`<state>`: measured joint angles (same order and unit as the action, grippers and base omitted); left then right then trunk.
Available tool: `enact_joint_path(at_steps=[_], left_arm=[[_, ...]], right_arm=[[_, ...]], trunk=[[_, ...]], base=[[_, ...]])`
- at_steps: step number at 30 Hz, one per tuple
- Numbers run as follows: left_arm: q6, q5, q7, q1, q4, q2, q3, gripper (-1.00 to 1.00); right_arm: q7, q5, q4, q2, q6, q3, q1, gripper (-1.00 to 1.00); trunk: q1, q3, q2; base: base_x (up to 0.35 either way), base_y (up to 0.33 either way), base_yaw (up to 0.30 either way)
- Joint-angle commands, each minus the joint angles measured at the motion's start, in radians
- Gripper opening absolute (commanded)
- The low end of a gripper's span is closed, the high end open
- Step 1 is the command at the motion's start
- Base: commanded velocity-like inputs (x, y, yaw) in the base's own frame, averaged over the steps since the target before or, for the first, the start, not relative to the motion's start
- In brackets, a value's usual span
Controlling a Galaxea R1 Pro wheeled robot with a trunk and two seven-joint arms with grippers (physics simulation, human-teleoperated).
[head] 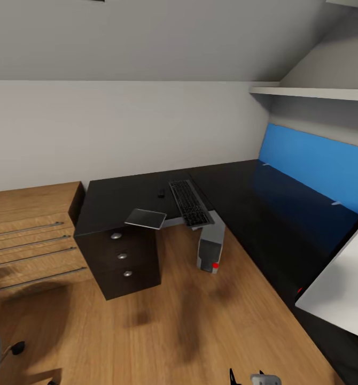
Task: In the bedroom, organize the workspace by keeping the computer under the desk, ensuring the monitor is on the desk, placing the keyboard on the desk next to the monitor, placing the mouse on the desk next to the keyboard, moving the folder from the swivel chair onto the desk next to the mouse, stacking the notebook on top of the folder with the pen on top of the notebook, and positioning the swivel chair next to the desk.
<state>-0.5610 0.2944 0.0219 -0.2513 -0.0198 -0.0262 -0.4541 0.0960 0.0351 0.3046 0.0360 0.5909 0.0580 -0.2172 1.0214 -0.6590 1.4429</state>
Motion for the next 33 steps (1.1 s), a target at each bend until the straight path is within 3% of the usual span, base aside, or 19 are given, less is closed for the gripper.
enact_joint_path(at_steps=[1, 6, 22, 33], left_arm=[[-0.002, 0.006, 0.002, 0.000, 0.000, -0.001, -0.009, 1.00], [-0.002, 0.006, 0.002, 0.000, 0.000, -0.003, -0.009, 1.00], [-0.002, 0.006, 0.002, 0.000, 0.000, -0.005, -0.009, 1.00], [-0.002, 0.006, 0.002, 0.000, 0.000, -0.006, -0.009, 1.00]], right_arm=[[0.007, 0.004, -0.001, 0.000, 0.003, 0.006, -0.001, 1.00], [0.013, 0.006, 0.000, 0.004, 0.003, 0.005, -0.001, 1.00], [0.016, 0.006, -0.001, 0.005, 0.002, 0.006, -0.001, 1.00], [0.015, 0.006, -0.001, 0.005, 0.002, 0.006, -0.001, 1.00]], trunk=[[0.000, -0.001, 0.000], [0.000, -0.001, 0.000], [0.000, -0.016, 0.000], [0.000, -0.027, 0.000]], base=[[0.014, -0.071, 0.000], [0.002, -0.012, 0.028], [-0.002, -0.002, 0.218], [-0.177, -0.152, 0.224]])
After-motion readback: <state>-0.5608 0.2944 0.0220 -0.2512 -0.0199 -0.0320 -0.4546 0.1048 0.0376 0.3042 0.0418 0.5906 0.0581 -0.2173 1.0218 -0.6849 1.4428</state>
